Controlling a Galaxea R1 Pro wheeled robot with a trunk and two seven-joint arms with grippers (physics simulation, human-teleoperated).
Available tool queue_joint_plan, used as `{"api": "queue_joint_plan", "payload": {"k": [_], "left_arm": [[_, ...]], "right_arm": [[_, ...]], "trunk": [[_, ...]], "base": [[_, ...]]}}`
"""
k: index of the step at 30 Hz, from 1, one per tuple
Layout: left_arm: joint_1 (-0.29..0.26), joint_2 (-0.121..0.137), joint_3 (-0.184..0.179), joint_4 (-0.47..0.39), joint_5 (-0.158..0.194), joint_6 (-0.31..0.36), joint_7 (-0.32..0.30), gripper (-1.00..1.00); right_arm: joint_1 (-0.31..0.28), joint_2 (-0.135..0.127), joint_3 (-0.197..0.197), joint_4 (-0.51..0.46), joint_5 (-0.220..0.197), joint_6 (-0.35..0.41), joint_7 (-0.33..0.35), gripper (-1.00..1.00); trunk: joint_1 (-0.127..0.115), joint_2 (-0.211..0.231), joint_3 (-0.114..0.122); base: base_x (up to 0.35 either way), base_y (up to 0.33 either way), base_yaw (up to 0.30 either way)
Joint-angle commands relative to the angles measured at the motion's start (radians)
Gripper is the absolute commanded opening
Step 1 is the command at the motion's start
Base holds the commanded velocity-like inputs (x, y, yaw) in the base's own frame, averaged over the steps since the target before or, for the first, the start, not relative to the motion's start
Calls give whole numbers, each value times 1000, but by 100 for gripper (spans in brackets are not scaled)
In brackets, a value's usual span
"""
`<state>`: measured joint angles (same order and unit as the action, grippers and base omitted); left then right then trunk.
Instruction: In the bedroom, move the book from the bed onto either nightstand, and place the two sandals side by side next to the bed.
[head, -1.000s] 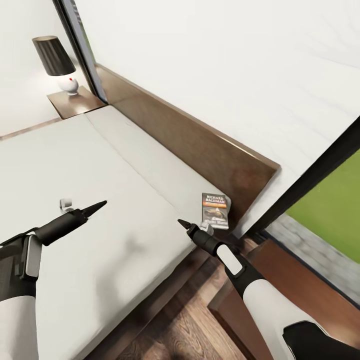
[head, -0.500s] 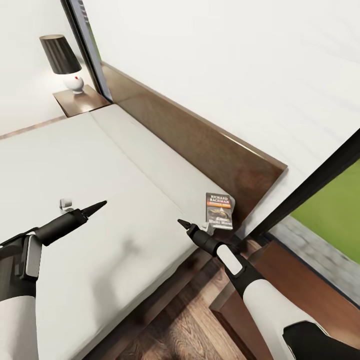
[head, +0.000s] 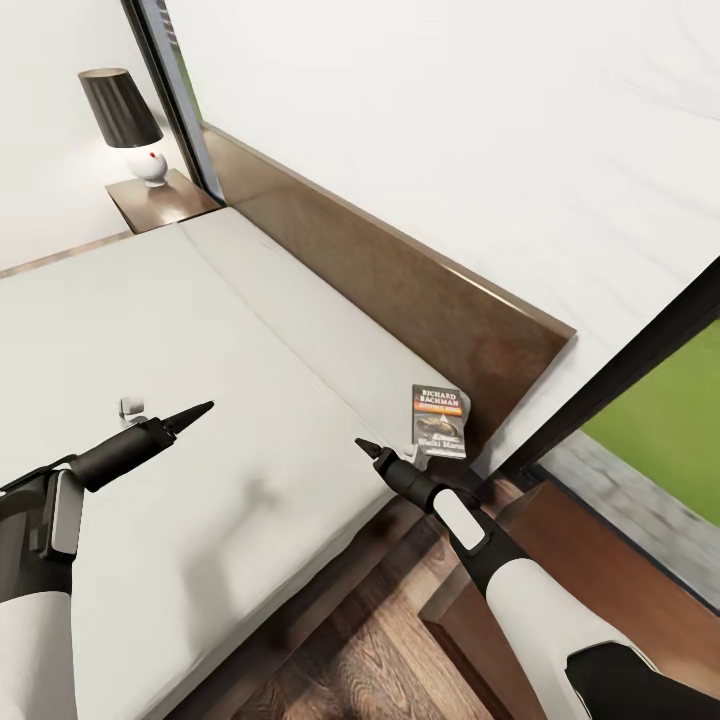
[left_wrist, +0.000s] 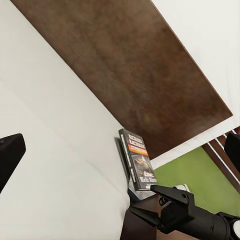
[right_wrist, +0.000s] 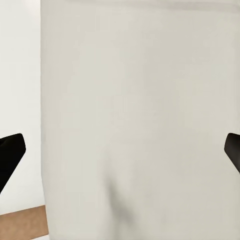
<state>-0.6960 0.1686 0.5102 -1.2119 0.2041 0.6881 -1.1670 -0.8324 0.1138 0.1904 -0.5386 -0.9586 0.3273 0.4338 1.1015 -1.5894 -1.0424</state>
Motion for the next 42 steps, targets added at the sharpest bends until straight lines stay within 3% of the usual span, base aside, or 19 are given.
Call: {"api": "queue_joint_plan", "payload": {"k": [1, 24, 38, 42], "left_arm": [[0, 0, 1, 0, 3, 8, -2, 100], [0, 0, 1, 5, 3, 8, 8, 100], [0, 0, 1, 3, 3, 9, 23, 100], [0, 0, 1, 3, 3, 10, 23, 100]], "right_arm": [[-1, 0, 1, 0, -8, 4, 0, 100], [-1, 0, 1, 0, -8, 4, 2, 100], [-1, 0, 1, 0, -8, 4, 2, 100], [-1, 0, 1, 0, -8, 4, 2, 100]], "trunk": [[0, 0, -1], [0, 0, -1], [-54, 98, 43], [-54, 98, 43]], "base": [[0, 0, 0], [0, 0, 0], [0, 0, 0], [0, 0, 0]]}}
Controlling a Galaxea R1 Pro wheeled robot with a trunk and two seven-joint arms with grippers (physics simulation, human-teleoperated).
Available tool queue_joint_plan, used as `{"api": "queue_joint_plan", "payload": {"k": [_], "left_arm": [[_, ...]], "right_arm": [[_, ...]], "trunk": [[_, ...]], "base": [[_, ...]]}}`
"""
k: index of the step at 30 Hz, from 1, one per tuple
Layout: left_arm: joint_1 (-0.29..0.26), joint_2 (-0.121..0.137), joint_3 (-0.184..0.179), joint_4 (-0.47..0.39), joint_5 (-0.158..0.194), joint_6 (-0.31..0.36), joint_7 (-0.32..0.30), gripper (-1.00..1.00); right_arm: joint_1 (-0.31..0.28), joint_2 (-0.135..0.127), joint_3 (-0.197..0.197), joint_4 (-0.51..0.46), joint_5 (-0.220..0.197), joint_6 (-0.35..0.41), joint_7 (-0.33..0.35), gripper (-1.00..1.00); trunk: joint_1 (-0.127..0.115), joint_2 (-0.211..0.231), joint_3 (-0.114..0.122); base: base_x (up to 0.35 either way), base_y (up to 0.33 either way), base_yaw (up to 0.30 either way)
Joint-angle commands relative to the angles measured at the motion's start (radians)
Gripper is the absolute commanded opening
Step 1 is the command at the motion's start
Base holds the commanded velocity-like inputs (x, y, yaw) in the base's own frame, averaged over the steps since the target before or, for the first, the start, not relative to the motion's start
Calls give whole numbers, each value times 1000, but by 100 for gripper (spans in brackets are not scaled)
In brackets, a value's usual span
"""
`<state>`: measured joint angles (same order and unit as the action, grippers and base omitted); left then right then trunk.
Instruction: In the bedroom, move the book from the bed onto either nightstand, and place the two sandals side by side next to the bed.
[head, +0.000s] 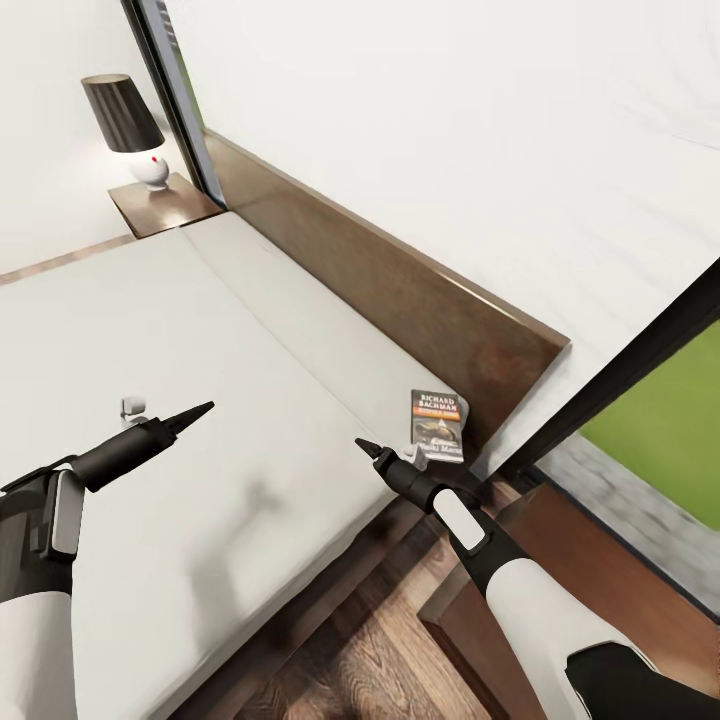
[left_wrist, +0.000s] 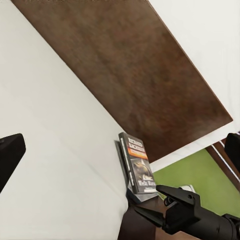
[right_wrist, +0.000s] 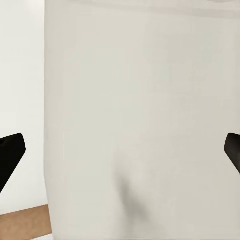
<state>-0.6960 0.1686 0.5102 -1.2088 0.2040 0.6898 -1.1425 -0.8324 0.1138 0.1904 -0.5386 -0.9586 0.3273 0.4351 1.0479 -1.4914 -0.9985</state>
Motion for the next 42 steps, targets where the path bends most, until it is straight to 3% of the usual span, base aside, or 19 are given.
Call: {"api": "queue_joint_plan", "payload": {"k": [1, 14, 18, 21, 22, 28, 33, 42], "left_arm": [[0, 0, 1, 0, 3, 8, -2, 100], [0, 0, 1, 2, 5, 8, -2, 100], [0, 0, 2, 4, 5, 8, -2, 100], [0, 1, 4, 7, 5, 7, -2, 100], [0, 1, 7, 9, 5, 7, -2, 100], [0, 1, 8, 11, 5, 7, -2, 100], [0, 1, 9, 11, 5, 7, -2, 100], [0, 2, 10, 11, 5, 7, -2, 100]], "right_arm": [[-1, 0, 1, 0, -8, 4, 0, 100], [-1, -4, 0, 0, -10, 4, 2, 100], [-1, -64, 0, -2, -13, 5, 5, 100], [-1, -94, 0, -4, -16, 6, 6, 100], [-1, -116, 0, -10, -40, 7, 7, 100], [-1, -134, 0, -16, -124, 10, 58, 100], [-1, -150, 0, -17, -141, 13, 102, 100], [-1, -156, 0, -17, -144, 14, 113, 100]], "trunk": [[0, 0, -1], [0, 0, -1], [0, 0, -1], [0, 0, -1], [0, 0, -1], [0, 0, -1], [0, 0, -1], [0, 0, -1]], "base": [[0, 0, 0], [0, 0, 0], [0, 0, 0], [0, 0, 0], [0, 0, 0], [0, 0, 0], [0, 0, 0], [0, 0, 0]]}}
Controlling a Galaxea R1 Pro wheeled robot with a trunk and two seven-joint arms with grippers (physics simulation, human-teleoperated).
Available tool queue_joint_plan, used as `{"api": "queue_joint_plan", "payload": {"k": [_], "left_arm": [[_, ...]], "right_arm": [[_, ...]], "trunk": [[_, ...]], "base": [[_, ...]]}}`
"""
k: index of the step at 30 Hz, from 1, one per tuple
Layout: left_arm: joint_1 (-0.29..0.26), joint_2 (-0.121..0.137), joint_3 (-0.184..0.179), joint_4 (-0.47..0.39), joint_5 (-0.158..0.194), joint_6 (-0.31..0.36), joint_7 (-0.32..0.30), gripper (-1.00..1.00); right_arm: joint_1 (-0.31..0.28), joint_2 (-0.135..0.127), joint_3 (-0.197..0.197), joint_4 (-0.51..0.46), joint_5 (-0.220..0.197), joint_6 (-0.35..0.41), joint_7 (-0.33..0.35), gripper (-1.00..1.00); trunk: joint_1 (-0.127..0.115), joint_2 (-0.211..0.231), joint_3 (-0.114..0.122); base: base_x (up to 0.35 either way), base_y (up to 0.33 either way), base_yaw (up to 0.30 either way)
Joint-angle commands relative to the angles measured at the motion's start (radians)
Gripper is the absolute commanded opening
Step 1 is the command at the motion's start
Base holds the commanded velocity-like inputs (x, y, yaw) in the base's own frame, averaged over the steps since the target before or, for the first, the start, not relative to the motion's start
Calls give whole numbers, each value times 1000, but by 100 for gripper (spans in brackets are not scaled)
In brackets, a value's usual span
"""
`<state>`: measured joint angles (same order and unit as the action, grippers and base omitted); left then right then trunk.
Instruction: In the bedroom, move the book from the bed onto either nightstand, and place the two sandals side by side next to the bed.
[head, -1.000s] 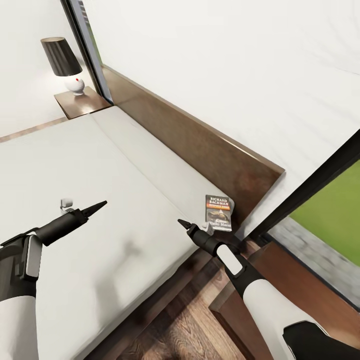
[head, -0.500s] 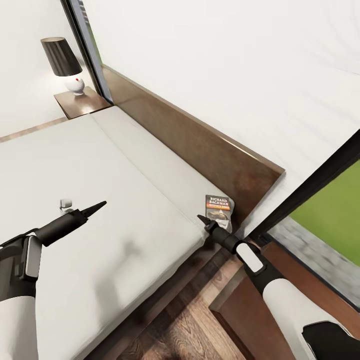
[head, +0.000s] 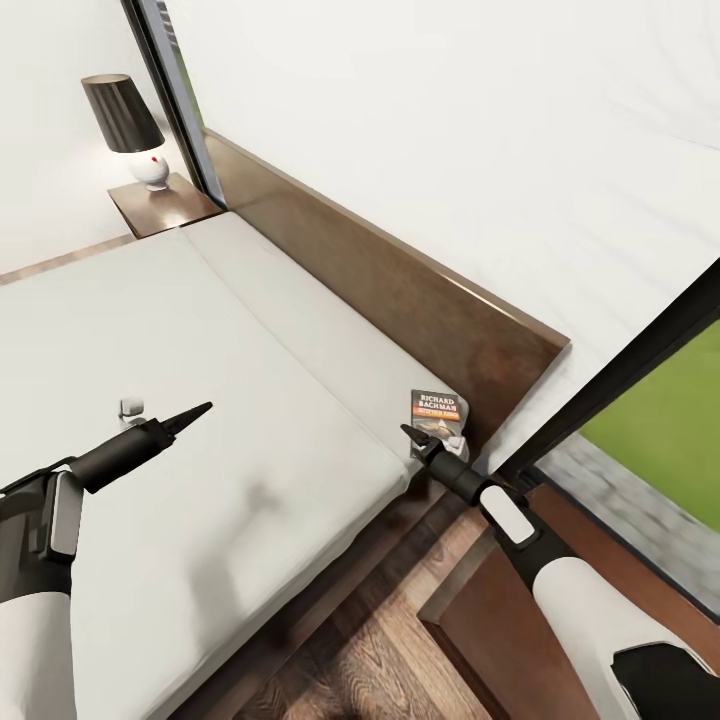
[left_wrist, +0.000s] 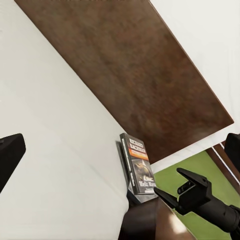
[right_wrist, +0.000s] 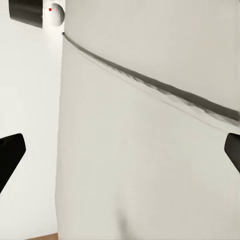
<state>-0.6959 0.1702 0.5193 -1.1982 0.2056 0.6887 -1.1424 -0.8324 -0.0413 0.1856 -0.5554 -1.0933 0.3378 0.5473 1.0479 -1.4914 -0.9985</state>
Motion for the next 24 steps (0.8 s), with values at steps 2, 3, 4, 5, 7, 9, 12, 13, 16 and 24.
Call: {"api": "queue_joint_plan", "payload": {"k": [2, 3, 4, 5, 7, 9, 12, 13, 16, 24], "left_arm": [[-1, 0, 0, 0, 3, 8, -2, 100], [-1, 0, 0, 0, 3, 8, -1, 100], [-1, 0, 1, 0, 3, 8, -1, 100], [-1, 0, 0, 0, 3, 8, -1, 100], [-1, 0, 0, 0, 3, 8, -1, 100], [-1, 0, 0, 1, 3, 8, -1, 100], [-1, 0, 0, 16, 4, 8, -2, 100], [-1, 0, 1, 19, 4, 8, -2, 100], [-1, 1, 1, 21, 4, 8, -2, 100], [-1, 3, 1, 22, 3, 8, -2, 100]], "right_arm": [[-1, -2, 5, 0, -10, 4, 1, 100], [-1, -3, 5, 0, -10, 4, 2, 100], [-1, -4, 5, 0, -10, 5, 3, 100], [-1, -9, 5, -1, -10, 5, 10, 100], [-1, -22, 5, -1, -10, 5, 29, 100], [-1, -35, 5, -1, -11, 6, 50, 100], [-1, -138, 5, 8, -58, 10, 84, 100], [0, -197, 5, 11, -145, 10, 86, 100], [0, -230, 5, 10, -197, 10, 87, 100], [1, -242, 6, 9, -214, 10, 88, 100]], "trunk": [[0, 0, -1], [0, 0, -1], [0, 0, -1], [0, 0, -1], [0, 0, -1], [0, 0, -1], [0, 0, -1], [0, 0, -1], [0, 0, -1], [0, 0, -1]], "base": [[0, 0, 0], [0, 0, 0], [0, 0, 0], [0, 0, 0], [0, 0, 0], [0, 0, 0], [0, 0, 0], [0, 0, 0], [0, 0, 0], [0, 0, 0]]}}
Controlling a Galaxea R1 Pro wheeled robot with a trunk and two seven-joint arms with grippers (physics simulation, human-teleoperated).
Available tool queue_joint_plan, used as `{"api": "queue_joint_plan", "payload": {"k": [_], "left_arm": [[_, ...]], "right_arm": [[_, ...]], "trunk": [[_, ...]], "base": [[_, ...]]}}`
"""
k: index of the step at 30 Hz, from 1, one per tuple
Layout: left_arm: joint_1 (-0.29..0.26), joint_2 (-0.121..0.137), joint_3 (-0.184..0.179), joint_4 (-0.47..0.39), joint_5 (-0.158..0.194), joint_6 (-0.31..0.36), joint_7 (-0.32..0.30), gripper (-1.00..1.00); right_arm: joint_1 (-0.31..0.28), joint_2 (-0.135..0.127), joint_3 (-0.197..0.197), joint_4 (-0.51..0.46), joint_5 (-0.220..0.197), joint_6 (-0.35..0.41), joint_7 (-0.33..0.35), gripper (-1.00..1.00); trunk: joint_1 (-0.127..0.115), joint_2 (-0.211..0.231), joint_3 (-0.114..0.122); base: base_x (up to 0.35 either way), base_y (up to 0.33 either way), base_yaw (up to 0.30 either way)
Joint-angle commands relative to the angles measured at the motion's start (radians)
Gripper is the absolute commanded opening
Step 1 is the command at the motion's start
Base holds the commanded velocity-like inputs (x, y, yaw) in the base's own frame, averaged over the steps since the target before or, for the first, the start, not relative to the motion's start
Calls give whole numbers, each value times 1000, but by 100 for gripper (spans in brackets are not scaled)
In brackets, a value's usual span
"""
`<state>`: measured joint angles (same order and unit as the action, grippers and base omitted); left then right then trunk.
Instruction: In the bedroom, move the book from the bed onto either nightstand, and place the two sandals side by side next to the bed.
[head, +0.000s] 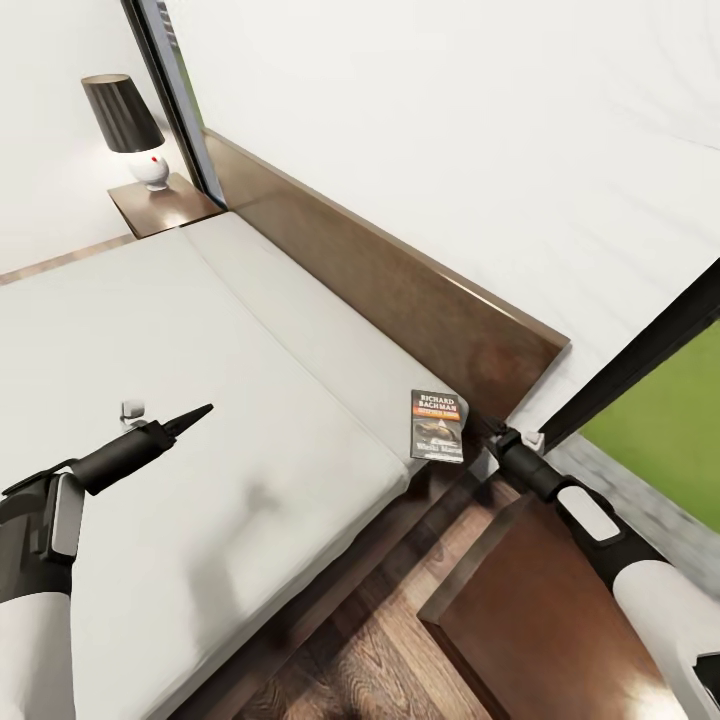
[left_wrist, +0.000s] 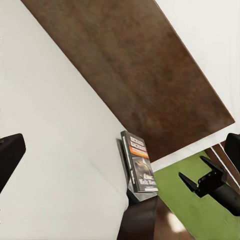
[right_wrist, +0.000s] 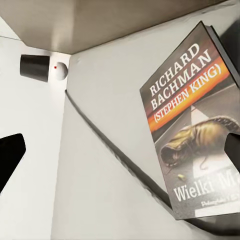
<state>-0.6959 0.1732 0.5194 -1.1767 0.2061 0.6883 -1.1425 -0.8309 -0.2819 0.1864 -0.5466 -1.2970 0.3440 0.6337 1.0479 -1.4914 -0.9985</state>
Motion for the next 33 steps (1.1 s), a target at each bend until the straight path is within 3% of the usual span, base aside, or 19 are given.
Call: {"api": "queue_joint_plan", "payload": {"k": [1, 12, 14, 17, 21, 33], "left_arm": [[-1, 0, 1, 0, 3, 8, -2, 100], [-1, -1, 1, 0, 3, 8, -2, 100], [-1, -1, 1, 0, 3, 8, -2, 100], [-1, -1, 1, 0, 3, 8, -2, 100], [-1, -1, 1, 0, 3, 8, -2, 100], [-1, -1, 1, 0, 3, 8, -1, 100]], "right_arm": [[-1, -1, 5, 1, -11, 3, 1, 100], [-1, -7, 4, 8, -18, 4, 1, 100], [-1, -27, 4, 22, -20, 4, 1, 100], [-1, -95, 4, 61, -22, 4, 26, 100], [-1, -123, 4, 75, -22, 5, 78, 100], [-1, -129, 5, 80, -21, 6, 96, 100]], "trunk": [[0, 0, -1], [0, 0, -1], [0, 0, -1], [0, 0, -1], [0, 0, -1], [0, 0, -1]], "base": [[0, 0, 0], [0, 0, 0], [0, 0, 0], [0, 0, 0], [0, 0, 0], [0, 0, 0]]}}
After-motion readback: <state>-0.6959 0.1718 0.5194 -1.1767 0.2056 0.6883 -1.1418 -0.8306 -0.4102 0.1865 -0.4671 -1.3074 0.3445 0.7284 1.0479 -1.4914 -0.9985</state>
